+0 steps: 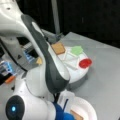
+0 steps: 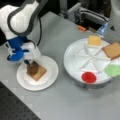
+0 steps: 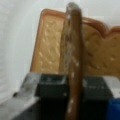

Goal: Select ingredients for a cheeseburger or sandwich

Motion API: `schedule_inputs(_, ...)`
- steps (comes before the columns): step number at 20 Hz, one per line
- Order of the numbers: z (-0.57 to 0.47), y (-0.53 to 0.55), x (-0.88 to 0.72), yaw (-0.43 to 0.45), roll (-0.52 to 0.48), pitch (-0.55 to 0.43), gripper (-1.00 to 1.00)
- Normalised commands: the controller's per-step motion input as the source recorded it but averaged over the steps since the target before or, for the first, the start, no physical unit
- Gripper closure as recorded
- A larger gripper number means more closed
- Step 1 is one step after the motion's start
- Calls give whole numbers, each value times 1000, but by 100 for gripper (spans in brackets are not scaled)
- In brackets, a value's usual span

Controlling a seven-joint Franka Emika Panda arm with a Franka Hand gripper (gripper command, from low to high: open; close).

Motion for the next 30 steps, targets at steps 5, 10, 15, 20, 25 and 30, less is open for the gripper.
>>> schedule_inputs(5,14,-102,149,210,114,59,100)
schedule_inputs(10,-26,-104,127,192,85,30,100)
schedule_inputs(15,-46,-129,120,184,84,17,100)
schedule_inputs(20,-48,-153,110,171,94,5,100)
schedule_inputs(25,-28,-145,89,160,97,-1,100)
schedule_inputs(30,-14,-167,70,163,99,3,-100)
